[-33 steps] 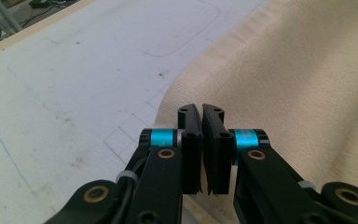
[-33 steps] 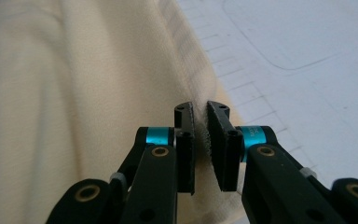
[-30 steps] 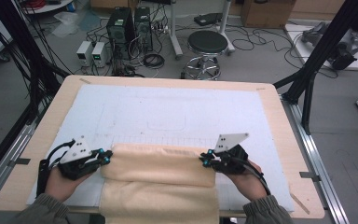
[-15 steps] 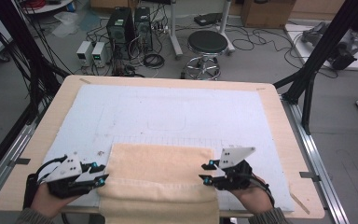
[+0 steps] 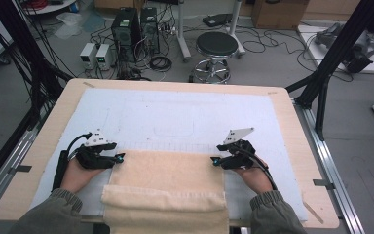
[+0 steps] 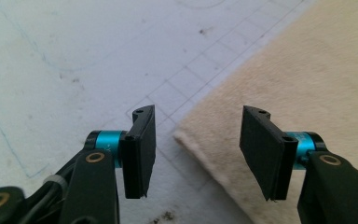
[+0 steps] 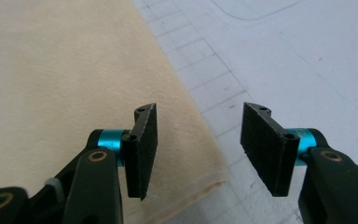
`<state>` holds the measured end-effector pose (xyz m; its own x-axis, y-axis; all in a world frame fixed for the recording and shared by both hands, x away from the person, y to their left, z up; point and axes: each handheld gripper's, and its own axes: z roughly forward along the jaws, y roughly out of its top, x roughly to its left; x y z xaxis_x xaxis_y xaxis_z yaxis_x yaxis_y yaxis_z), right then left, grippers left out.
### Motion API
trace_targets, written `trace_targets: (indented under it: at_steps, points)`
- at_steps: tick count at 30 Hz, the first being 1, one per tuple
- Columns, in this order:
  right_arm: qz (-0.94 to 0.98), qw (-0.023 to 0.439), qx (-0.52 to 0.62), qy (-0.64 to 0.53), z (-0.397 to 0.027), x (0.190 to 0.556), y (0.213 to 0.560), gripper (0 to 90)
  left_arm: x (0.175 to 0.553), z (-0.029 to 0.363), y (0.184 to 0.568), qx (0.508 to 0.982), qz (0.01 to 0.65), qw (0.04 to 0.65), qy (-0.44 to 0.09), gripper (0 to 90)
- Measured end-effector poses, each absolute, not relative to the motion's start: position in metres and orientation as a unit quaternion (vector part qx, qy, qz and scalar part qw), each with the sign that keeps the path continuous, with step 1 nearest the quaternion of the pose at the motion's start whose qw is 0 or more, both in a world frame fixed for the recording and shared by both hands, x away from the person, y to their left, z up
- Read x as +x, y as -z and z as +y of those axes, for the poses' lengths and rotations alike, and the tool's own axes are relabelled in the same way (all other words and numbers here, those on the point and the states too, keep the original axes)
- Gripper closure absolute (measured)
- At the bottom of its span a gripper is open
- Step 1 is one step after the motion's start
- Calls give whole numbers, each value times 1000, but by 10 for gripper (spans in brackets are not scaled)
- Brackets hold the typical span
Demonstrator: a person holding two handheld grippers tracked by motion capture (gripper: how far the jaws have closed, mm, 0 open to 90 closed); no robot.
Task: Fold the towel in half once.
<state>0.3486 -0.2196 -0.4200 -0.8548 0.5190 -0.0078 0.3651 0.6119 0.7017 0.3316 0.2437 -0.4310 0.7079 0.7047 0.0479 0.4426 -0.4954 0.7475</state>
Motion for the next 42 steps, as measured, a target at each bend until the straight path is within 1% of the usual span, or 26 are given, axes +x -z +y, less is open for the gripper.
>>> trace_targets:
  at_steps: [3, 5, 6, 7, 8, 12, 13, 14, 17, 19, 22, 25, 29, 31, 32, 33, 34, 35, 36, 37, 39, 41, 42]
  points:
    - [896, 90, 255, -352, -220, 355, 427, 445, 336, 244, 436, 850, 343, 367, -160, 454]
    - [898, 80, 257, -349, -220, 357, 431, 469, 337, 245, 436, 849, 343, 373, -146, 485]
    - [898, 72, 258, -348, -220, 357, 432, 502, 337, 246, 436, 850, 343, 378, -134, 529]
    - [900, 66, 253, -349, -220, 358, 432, 551, 337, 245, 436, 850, 344, 380, -124, 595]
    - [900, 50, 251, -352, -219, 358, 433, 618, 337, 245, 436, 850, 344, 381, -120, 634]
    - [900, 22, 243, -362, -219, 359, 433, 781, 337, 244, 435, 852, 340, 385, -102, 785]
    - [899, 18, 240, -365, -219, 359, 433, 804, 336, 243, 435, 853, 339, 383, -106, 819]
    - [900, 20, 236, -365, -219, 360, 433, 821, 336, 243, 435, 853, 338, 382, -108, 831]
    - [902, 30, 233, -362, -218, 362, 429, 839, 339, 243, 430, 844, 350, 383, -134, 848]
    - [903, 47, 232, -359, -216, 370, 422, 844, 349, 241, 422, 836, 362, 382, -154, 852]
    - [893, 80, 243, -370, -215, 391, 400, 846, 370, 235, 400, 811, 381, 401, -191, 855]
    - [881, 113, 261, -379, -217, 417, 377, 847, 395, 232, 370, 796, 392, 405, -220, 854]
    - [871, 147, 270, -383, -216, 445, 342, 851, 424, 225, 330, 791, 391, 397, -252, 855]
    - [870, 165, 272, -377, -215, 456, 324, 851, 434, 223, 316, 790, 391, 395, -260, 854]
    - [867, 168, 277, -378, -215, 461, 317, 837, 438, 221, 313, 788, 391, 394, -265, 850]
    - [866, 176, 279, -377, -216, 465, 313, 795, 441, 220, 313, 787, 397, 389, -269, 818]
    - [859, 178, 290, -382, -217, 468, 313, 710, 442, 220, 315, 784, 405, 382, -274, 733]
    - [854, 174, 302, -386, -218, 470, 316, 637, 442, 221, 318, 786, 408, 379, -269, 660]
    - [854, 168, 310, -382, -219, 472, 321, 595, 442, 222, 323, 787, 411, 378, -262, 634]
    - [856, 163, 311, -379, -219, 471, 326, 585, 440, 224, 328, 789, 412, 378, -256, 607]
    - [866, 142, 311, -366, -218, 467, 337, 526, 434, 227, 341, 794, 405, 383, -242, 592]
    - [866, 150, 305, -367, -218, 457, 346, 526, 427, 229, 353, 801, 402, 382, -227, 568]
    - [865, 144, 306, -370, -219, 453, 350, 513, 423, 229, 358, 803, 398, 387, -219, 562]
